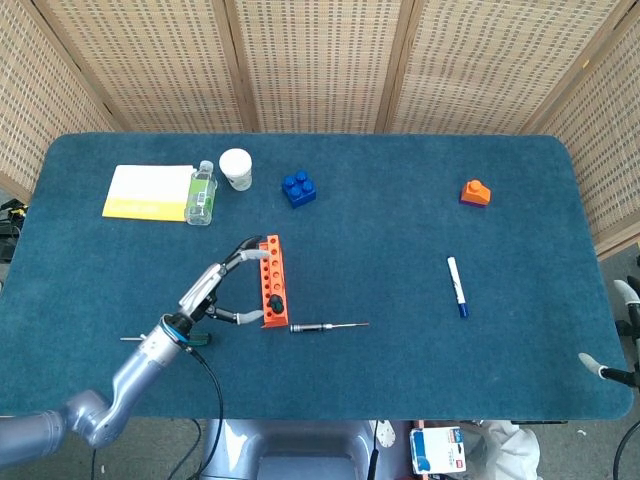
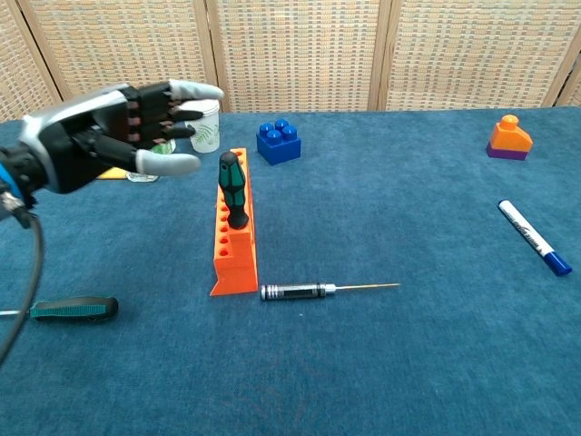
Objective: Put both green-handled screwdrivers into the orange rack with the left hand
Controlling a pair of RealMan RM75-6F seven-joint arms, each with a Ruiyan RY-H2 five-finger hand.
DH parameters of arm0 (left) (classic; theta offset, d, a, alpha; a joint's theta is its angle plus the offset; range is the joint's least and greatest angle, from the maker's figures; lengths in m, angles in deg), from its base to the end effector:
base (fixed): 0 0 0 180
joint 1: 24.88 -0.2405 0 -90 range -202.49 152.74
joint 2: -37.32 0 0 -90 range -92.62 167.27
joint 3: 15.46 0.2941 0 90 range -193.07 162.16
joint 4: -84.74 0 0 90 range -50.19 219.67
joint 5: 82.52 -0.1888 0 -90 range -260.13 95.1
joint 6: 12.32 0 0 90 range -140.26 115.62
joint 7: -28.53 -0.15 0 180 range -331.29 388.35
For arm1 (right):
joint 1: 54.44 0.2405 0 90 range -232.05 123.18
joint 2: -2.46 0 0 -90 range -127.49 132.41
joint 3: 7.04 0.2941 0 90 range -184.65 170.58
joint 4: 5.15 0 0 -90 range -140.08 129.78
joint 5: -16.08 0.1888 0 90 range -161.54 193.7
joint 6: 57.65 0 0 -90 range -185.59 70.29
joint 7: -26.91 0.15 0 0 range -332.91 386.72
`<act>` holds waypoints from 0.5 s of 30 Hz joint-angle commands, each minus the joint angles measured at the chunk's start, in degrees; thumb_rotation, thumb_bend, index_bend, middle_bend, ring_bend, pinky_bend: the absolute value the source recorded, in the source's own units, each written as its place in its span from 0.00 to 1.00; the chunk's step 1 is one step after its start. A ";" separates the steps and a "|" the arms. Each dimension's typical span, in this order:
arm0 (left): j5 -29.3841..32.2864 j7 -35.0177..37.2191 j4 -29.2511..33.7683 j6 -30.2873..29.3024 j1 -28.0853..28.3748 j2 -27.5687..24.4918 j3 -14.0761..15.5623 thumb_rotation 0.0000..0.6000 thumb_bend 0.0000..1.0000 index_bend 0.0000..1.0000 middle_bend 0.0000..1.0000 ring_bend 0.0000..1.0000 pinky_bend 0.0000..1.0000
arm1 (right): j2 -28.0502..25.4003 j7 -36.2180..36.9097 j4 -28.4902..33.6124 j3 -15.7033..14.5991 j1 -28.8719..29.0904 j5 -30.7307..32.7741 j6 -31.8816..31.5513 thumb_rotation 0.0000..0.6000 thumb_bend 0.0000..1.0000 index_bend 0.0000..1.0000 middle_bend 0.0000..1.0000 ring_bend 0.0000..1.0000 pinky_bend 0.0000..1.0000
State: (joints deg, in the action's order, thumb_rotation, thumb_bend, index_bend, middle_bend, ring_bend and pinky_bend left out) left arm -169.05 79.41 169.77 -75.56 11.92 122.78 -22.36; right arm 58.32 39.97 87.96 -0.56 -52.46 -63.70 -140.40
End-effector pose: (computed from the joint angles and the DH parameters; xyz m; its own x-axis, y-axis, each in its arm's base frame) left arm -0.1761 0.3357 0.0302 -0.4537 0.5383 0.7102 0.7592 -0.1839 0.6244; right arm -0.3570 -0.1815 0.2559 0.2895 0.0371 0.9565 -0.9497 0.1358 0.2822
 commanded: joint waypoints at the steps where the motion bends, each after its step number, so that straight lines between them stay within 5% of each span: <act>1: -0.30 -9.28 1.67 -2.25 -2.27 -4.31 1.25 1.00 0.09 0.15 0.00 0.00 0.00 | -0.07 0.06 0.12 -0.04 -0.08 -0.16 -0.18 1.00 0.00 0.01 0.00 0.00 0.00; 7: 8.18 -40.40 9.30 1.71 -4.91 -13.09 4.44 1.00 0.00 0.15 0.00 0.00 0.00 | -0.19 0.07 0.37 -0.17 -0.21 -0.51 -0.46 1.00 0.00 0.01 0.00 0.00 0.00; 15: 14.06 -55.32 14.13 2.51 -7.46 -15.51 7.88 1.00 0.00 0.15 0.00 0.00 0.00 | -0.18 -0.23 0.63 -0.29 -0.27 -0.62 -0.54 1.00 0.00 0.01 0.00 0.00 0.00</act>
State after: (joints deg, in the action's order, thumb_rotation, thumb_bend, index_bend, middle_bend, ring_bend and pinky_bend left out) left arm -158.68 30.12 180.55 -73.98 6.54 109.94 -16.95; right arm 58.13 39.74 88.59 -0.85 -52.73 -64.33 -140.94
